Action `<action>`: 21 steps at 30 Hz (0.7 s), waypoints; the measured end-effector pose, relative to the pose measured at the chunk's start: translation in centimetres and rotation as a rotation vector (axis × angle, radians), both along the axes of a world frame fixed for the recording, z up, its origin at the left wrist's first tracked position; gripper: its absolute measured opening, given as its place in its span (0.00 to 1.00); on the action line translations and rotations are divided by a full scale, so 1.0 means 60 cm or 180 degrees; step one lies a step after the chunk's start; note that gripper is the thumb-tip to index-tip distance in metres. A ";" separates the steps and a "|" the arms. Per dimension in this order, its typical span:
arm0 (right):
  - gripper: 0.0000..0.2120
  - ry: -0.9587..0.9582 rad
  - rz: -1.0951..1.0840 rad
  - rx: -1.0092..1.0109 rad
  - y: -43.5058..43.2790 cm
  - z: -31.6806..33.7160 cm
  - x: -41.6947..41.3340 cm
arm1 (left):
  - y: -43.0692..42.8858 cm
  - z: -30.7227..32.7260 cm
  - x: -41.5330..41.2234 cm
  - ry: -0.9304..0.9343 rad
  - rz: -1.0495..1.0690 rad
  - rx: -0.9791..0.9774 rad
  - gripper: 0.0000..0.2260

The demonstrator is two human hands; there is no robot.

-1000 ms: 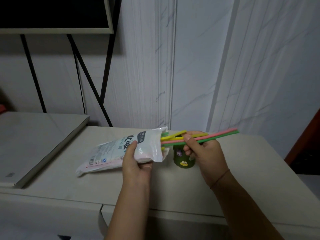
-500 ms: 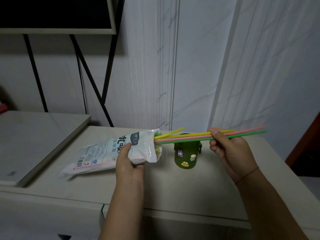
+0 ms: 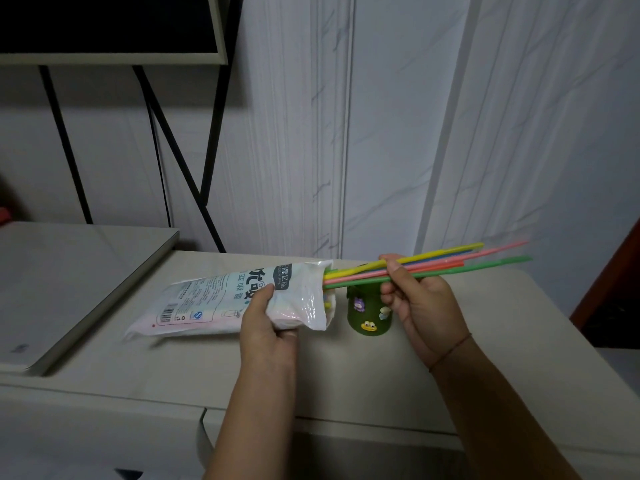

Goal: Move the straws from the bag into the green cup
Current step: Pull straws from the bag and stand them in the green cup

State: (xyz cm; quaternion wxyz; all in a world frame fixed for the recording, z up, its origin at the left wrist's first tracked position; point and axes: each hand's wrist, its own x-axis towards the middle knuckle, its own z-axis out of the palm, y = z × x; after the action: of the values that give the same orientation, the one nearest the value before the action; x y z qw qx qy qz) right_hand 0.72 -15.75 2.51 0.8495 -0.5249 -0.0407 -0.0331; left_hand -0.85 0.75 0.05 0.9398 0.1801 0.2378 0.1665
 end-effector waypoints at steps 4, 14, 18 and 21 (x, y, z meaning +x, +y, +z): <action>0.05 -0.0142 -0.0287 -0.0150 -0.010 0.008 0.004 | 0.015 -0.002 0.001 -0.0002 0.0055 -0.0067 0.14; 0.05 -0.0197 -0.0905 -0.0224 -0.091 0.027 0.021 | 0.066 -0.019 0.009 0.0140 0.0226 -0.0135 0.08; 0.06 -0.0228 -0.1171 -0.0402 -0.114 0.024 0.031 | 0.071 -0.020 0.009 0.0165 0.0194 -0.0028 0.12; 0.06 -0.0252 -0.1321 -0.0379 -0.129 0.024 0.036 | 0.070 -0.020 0.012 0.0153 0.0212 -0.0019 0.14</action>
State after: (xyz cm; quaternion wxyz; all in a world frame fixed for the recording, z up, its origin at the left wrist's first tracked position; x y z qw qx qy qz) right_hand 2.85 -23.46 3.97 0.7897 -0.5696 0.0330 -0.2254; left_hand -0.14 4.96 -1.14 0.9283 0.1734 0.2668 0.1926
